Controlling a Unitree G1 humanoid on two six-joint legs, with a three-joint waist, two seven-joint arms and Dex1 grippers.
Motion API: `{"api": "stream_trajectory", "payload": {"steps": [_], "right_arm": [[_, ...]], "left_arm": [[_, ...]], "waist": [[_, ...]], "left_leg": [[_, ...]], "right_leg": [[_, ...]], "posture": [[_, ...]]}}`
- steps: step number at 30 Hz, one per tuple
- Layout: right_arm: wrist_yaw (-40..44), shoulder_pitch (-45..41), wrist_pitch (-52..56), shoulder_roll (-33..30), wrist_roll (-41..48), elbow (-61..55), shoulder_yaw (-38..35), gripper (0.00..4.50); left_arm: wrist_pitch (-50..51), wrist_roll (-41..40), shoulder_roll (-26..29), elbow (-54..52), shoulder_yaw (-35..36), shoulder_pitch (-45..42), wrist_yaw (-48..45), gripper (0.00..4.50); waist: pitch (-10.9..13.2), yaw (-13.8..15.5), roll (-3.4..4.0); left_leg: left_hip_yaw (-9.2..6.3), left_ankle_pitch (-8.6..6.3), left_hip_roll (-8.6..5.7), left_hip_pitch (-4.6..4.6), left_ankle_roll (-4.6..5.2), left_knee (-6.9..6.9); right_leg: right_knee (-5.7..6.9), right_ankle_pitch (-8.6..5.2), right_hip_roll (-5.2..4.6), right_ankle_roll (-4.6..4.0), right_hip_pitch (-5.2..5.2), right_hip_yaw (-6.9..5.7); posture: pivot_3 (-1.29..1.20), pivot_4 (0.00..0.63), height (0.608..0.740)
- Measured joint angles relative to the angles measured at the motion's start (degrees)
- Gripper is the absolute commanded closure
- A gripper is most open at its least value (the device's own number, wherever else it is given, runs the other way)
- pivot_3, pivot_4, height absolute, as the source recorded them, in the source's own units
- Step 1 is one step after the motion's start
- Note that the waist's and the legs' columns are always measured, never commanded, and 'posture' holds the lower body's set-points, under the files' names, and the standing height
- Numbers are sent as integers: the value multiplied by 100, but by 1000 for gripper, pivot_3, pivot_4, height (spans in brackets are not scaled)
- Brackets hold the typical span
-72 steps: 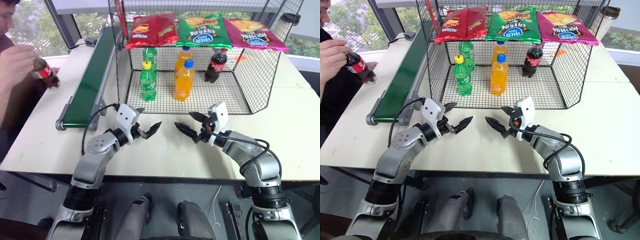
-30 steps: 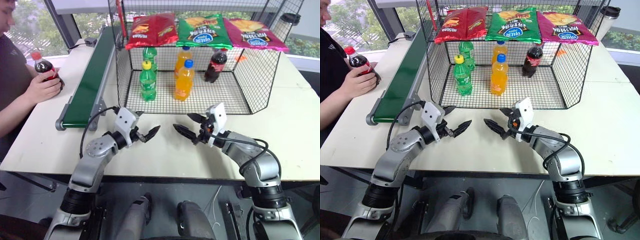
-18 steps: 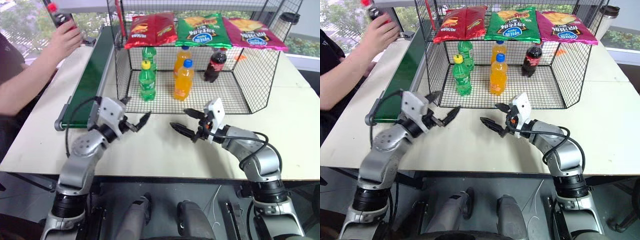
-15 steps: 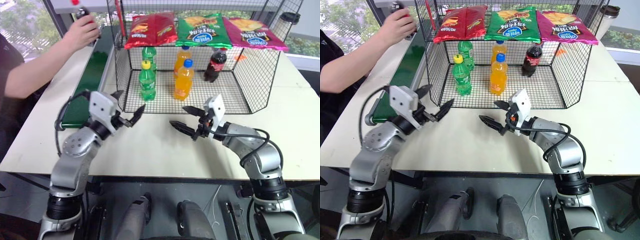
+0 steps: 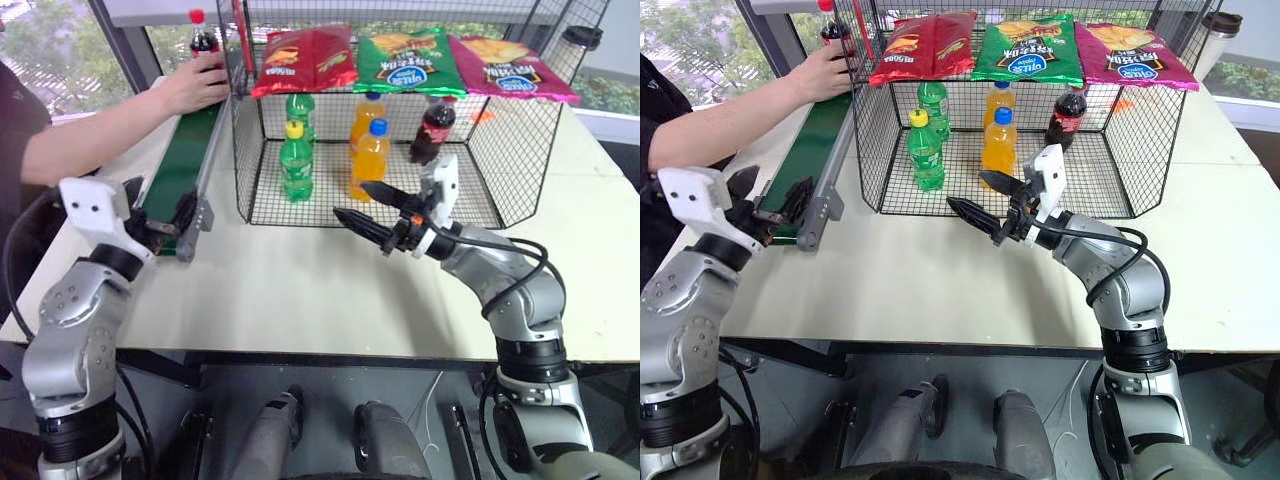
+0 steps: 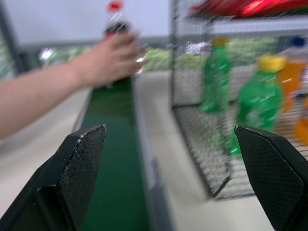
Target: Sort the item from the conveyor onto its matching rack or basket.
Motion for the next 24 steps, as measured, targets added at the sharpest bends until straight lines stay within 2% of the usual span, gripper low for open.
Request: {"api": "stream_trajectory", "payload": {"steps": [18,24], "right_arm": [[171,166,-54,-59,-109,-47,299,30],[388,282,-208,-257,-251,-126,427,30]], "left_arm": [[-259,164,1,289,150,351,286,0],[-384,251,0,378,91,343,326,0]], "waist": [[0,1,0],[0,3,0]], "left_leg": [[0,-1,0,0,-1,0],[0,-1,0,0,-2,0]], "right_leg": [[-3,-1,-2,-2,-7,3],[-5,-1,-2,-2,-8,2]], "posture": [[0,150,738],[0,150,738]]}}
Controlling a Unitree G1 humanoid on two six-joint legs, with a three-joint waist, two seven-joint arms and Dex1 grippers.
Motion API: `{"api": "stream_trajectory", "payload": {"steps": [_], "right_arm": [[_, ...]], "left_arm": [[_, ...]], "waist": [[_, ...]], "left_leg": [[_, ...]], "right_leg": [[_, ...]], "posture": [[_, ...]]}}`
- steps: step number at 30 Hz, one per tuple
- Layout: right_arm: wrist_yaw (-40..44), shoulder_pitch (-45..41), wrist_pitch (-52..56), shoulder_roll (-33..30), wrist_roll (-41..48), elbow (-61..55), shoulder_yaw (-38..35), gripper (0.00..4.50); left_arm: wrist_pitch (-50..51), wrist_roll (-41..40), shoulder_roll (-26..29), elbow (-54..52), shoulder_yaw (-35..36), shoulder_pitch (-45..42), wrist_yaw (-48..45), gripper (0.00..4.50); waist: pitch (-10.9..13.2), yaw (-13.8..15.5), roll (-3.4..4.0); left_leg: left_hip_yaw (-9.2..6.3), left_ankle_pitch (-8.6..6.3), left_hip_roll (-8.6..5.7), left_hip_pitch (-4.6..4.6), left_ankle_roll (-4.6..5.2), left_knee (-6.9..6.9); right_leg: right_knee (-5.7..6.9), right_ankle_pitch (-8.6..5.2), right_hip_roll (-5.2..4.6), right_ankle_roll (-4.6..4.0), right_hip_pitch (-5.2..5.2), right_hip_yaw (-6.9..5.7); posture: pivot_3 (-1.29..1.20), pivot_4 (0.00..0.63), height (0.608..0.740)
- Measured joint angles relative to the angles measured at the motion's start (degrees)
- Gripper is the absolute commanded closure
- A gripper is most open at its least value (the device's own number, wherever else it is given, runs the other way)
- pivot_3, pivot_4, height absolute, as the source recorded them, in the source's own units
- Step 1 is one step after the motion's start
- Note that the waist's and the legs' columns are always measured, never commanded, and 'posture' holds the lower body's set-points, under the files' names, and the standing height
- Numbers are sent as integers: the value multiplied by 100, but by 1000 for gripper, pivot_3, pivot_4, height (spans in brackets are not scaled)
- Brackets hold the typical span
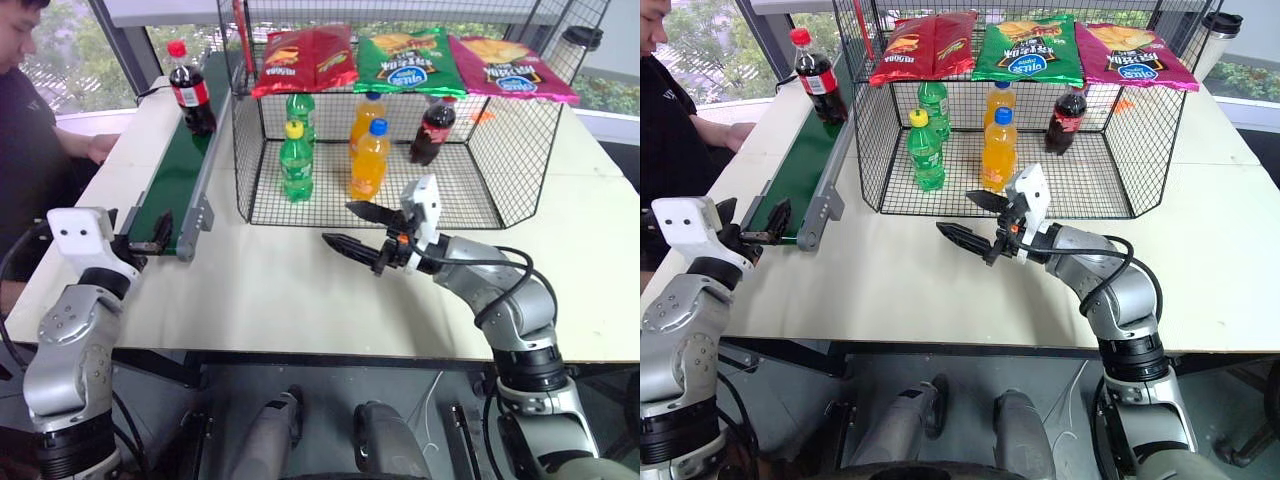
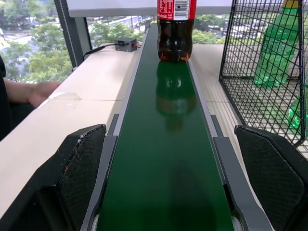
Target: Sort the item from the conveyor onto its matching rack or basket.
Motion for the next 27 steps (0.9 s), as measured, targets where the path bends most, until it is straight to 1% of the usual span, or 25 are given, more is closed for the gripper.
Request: {"api": "stream_trajectory", "payload": {"steps": [9,15,19,27], "right_arm": [[557,138,16,-327,77,-369,111,30],[652,241,2,-394,41,-487,248,30],[676,298,-181,-467,-263,-481,457,30],[592,300,-242,-455,-374,-477,478,30]], "left_arm": [[-95,86,-2,200,-169,-115,54,0],[-165,163,-1,381,-230,-307,42,0],[-172,181,-3,493,-334,-424,40,0],[-251,346,-84,554,-490,-509,134,0]], "waist": [[0,-2,-1],[0,5,-1],[0,2,-1],[-1,1,-2]], "left_leg": [[0,0,0,-1,0,0],[0,0,0,-2,0,0],[-1,0,0,-3,1,0],[0,0,0,-3,1,0]], "right_leg": [[0,0,-1,0,2,0],[-3,0,-2,0,3,0],[-4,0,-2,0,2,-2],[-2,1,-2,2,4,-2]], "posture": [[0,150,738],[0,150,738],[0,150,738],[0,150,738]]}}
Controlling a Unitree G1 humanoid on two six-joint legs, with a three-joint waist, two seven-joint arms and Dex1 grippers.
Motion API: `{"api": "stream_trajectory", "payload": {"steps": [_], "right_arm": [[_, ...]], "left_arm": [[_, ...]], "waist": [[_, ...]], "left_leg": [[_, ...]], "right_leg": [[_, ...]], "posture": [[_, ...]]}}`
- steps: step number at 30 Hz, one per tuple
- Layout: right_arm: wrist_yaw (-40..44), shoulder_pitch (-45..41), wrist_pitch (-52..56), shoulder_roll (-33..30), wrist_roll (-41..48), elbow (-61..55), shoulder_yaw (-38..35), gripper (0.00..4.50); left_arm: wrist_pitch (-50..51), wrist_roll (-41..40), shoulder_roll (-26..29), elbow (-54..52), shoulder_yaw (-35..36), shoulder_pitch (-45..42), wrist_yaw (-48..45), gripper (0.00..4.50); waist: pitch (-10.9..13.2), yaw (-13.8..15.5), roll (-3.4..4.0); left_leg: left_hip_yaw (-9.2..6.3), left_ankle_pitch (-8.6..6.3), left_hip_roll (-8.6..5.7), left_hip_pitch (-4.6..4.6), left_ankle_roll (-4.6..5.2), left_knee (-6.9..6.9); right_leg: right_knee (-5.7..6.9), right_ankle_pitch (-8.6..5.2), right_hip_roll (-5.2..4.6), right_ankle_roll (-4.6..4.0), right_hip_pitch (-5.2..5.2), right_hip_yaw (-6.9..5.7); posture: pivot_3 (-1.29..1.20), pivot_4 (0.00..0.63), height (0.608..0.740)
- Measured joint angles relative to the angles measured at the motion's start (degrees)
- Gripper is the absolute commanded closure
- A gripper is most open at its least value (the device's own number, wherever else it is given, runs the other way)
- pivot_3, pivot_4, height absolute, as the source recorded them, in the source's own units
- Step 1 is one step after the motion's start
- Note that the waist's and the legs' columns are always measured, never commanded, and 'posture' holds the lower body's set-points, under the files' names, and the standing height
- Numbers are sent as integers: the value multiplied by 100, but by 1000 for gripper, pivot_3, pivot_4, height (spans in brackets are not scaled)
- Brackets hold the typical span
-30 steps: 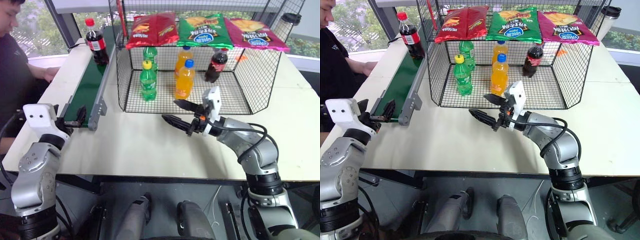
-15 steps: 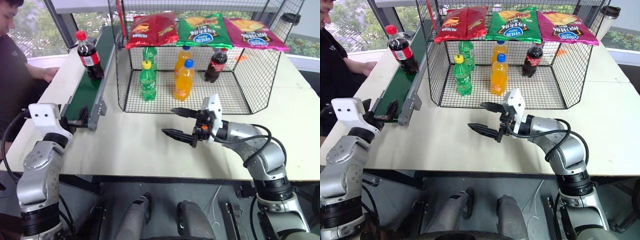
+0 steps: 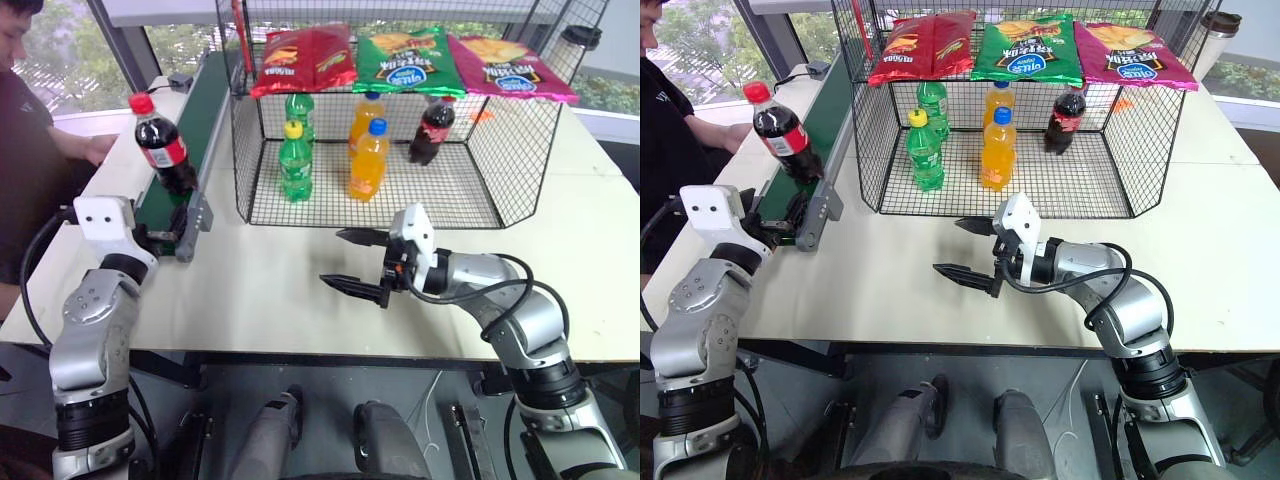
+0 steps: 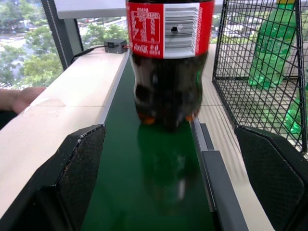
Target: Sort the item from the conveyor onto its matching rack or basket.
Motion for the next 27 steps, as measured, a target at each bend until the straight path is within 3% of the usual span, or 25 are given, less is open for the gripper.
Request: {"api": "stream_trajectory", "payload": {"steps": [11,16,23,27], "right_arm": [[-85,-1,1,33,-1,0,-3,30],[-114,-1,2,32,-6,16,-4,0],[-124,-1,21,21,-6,34,-7,0],[-144,-12,125,-4,61,30,-90,0]], "left_arm": [[-39,208,-4,220,-75,-1,65,0],[-248,193,-83,270,-76,-1,39,1497],[-171,-340,-129,114,187,-73,13,1495],[189,-733,321,-140,316,-322,-203,1495]], "waist": [[0,1,0],[0,2,0],[2,1,-4],[4,4,-8]], "left_leg": [[0,0,0,0,0,0],[0,0,0,0,0,0],[-1,0,0,-7,0,1],[-2,1,-1,-13,1,3]], "right_leg": [[0,0,0,0,1,-1],[0,0,0,0,1,-1],[1,1,1,1,1,-2],[1,1,3,2,0,-4]], "posture": [[0,150,738],[0,150,738],[0,150,738],[0,150,738]]}}
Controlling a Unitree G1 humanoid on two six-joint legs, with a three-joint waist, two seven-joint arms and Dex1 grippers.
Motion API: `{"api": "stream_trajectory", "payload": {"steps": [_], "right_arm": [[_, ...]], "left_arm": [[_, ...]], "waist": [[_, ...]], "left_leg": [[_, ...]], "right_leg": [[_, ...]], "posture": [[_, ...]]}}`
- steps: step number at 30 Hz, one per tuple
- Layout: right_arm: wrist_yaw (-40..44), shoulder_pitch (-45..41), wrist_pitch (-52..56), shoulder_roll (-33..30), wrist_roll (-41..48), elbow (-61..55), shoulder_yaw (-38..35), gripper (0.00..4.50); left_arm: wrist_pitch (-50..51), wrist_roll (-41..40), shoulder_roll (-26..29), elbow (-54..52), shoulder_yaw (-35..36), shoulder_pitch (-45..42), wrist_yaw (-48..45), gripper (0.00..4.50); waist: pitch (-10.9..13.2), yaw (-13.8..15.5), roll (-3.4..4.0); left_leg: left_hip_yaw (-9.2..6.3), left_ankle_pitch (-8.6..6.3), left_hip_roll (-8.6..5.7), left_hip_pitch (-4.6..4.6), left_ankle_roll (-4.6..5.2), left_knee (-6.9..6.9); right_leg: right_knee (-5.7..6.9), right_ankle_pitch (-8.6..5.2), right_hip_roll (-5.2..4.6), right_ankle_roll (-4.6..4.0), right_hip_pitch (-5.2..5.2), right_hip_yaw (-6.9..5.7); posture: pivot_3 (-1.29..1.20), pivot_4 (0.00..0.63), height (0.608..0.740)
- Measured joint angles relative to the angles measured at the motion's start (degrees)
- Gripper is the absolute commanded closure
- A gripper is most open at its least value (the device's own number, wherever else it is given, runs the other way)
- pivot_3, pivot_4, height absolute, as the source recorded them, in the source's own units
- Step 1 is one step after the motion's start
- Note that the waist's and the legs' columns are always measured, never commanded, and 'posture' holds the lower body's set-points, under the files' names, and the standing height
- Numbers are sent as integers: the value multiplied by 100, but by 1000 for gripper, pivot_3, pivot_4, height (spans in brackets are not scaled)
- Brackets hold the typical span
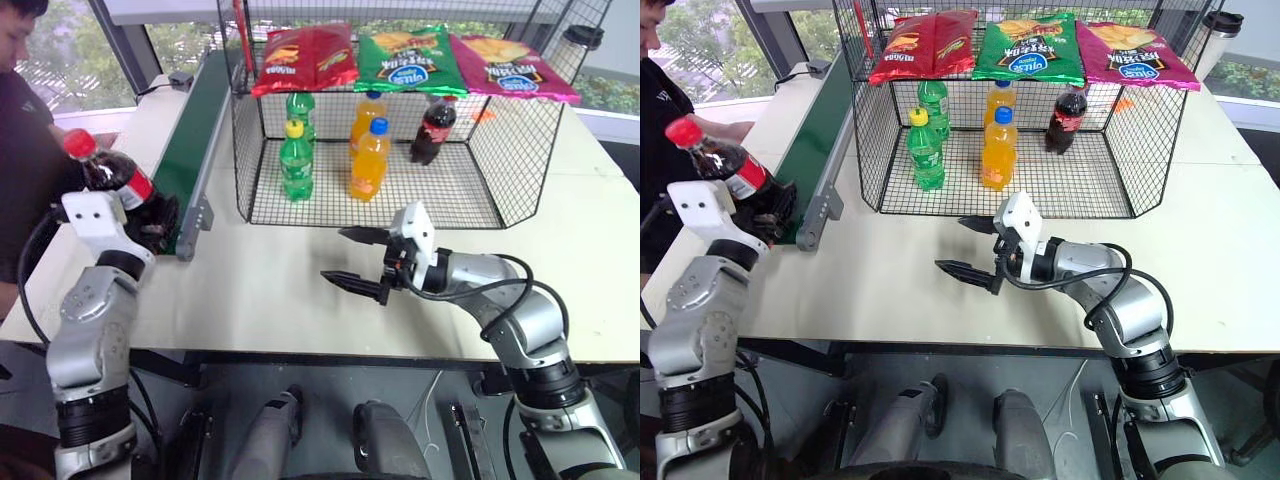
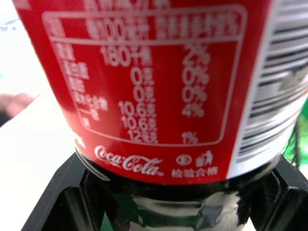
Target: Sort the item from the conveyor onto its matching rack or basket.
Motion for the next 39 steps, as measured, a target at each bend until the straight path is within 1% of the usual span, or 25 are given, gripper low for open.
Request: {"api": "stream_trajectory", "payload": {"steps": [4,6,8,11,14,18,21,26,30,35,37,38,39], "right_arm": [[-85,-220,212,11,285,-65,-200,0],[-159,-413,362,15,485,-138,-377,0],[-220,-560,483,24,658,-217,-499,0],[-296,-726,628,29,854,-252,-595,0],[-324,-782,705,-8,972,-270,-682,0],[-376,-890,782,-80,1118,-442,-753,0],[-415,-899,814,-154,1202,-504,-796,0],[-487,-925,887,-192,1293,-529,-888,0],[-514,-947,894,-253,1332,-570,-900,0],[-526,-947,893,-303,1337,-571,-915,0],[-527,-947,893,-303,1339,-571,-915,562],[-528,-947,893,-303,1339,-571,-915,929],[-527,-947,893,-306,1339,-571,-915,1428]], "left_arm": [[369,-483,433,-352,-75,-214,-521,1495],[562,-714,577,-498,-308,-254,-863,1495],[681,-819,651,-592,-682,-287,-1208,1495],[709,-822,702,-649,-1446,-326,-1752,1495],[567,-559,692,-548,-2184,-538,-2212,1495],[-160,89,341,19,-3037,-1076,-2670,1495],[-614,471,211,410,-3423,-1189,-2924,1495],[-1296,988,-261,1203,-3963,-1468,-3356,1495],[-1645,1197,-544,1553,-4174,-1552,-3623,1495],[-1824,1313,-665,1723,-4237,-1684,-3793,1495],[-1892,1336,-696,1748,-4237,-1695,-3830,1495],[-1927,1356,-707,1775,-4237,-1695,-3843,1495],[-1925,1358,-731,1802,-4235,-1695,-3841,1495]], "waist": [[0,-8,0],[0,-5,0],[0,0,0],[0,-6,0],[1,-3,1],[1,4,1],[1,-28,1],[1,-3,3],[1,-3,3],[1,-15,2],[1,-12,3],[1,-10,3],[1,-8,2]], "left_leg": [[2,0,-1,1,0,0],[1,0,0,1,0,0],[1,0,0,0,0,-1],[2,0,-1,0,0,-1],[3,0,0,-3,0,-2],[5,1,-1,-3,1,-1],[8,0,-1,-4,3,-3],[5,1,-2,-7,4,0],[5,2,-3,-7,6,1],[4,8,-2,-6,15,1],[4,8,-3,-6,16,2],[4,9,-3,-6,16,2],[4,9,-3,-6,17,3]], "right_leg": [[0,0,0,-1,1,0],[0,-1,0,-1,2,1],[0,-1,-1,-2,2,3],[-1,-1,-2,-2,2,5],[0,-1,-2,-3,0,5],[-2,-1,-5,-3,2,5],[-4,-1,-5,-2,-3,8],[-3,0,-6,-1,-1,4],[-3,1,-8,1,0,3],[-1,3,-6,6,-1,2],[-1,8,-7,14,0,2],[-1,8,-6,14,0,1],[-1,9,-6,15,0,1]], "posture": [[0,150,738],[0,150,738],[0,150,738],[0,150,738],[0,150,738],[0,150,738],[0,150,738],[0,150,738],[0,150,738],[0,150,738],[0,150,738],[0,150,738],[0,150,738]]}}
